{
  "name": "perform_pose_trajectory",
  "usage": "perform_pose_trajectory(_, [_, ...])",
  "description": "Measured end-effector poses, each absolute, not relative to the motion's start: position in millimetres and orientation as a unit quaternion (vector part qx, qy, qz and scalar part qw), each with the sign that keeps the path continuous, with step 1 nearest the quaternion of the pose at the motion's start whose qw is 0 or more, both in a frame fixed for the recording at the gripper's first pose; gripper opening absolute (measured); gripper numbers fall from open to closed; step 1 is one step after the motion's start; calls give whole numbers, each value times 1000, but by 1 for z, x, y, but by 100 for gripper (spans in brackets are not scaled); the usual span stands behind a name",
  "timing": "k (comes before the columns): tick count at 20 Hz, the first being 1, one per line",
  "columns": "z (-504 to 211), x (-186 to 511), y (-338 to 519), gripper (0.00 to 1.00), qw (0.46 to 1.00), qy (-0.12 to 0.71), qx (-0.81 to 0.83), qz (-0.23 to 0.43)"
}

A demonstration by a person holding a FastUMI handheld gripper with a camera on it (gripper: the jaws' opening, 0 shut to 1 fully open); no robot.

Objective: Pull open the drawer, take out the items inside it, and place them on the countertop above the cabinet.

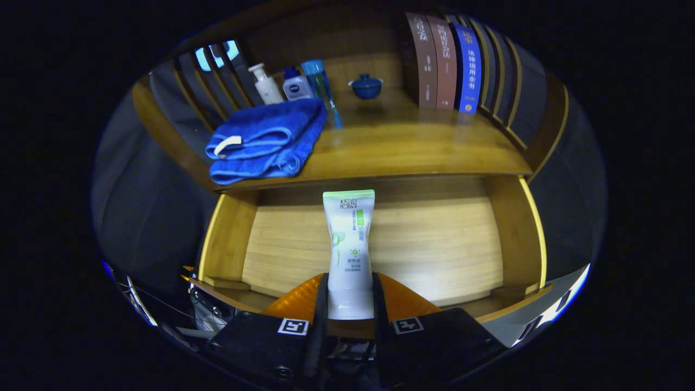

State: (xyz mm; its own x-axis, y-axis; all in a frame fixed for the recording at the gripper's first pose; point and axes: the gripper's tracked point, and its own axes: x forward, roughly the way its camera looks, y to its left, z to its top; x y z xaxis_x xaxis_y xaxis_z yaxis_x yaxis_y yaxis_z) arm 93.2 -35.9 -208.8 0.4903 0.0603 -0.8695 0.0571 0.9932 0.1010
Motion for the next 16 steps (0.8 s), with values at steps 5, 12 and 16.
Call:
perform_pose_trajectory(5, [-169, 143, -43, 41, 889, 455, 56, -5])
perform_pose_trajectory(12, [-179, 250, -60, 41, 894, 443, 63, -26])
perform_pose_trajectory(16, [-211, 285, -69, 41, 885, 460, 64, -44])
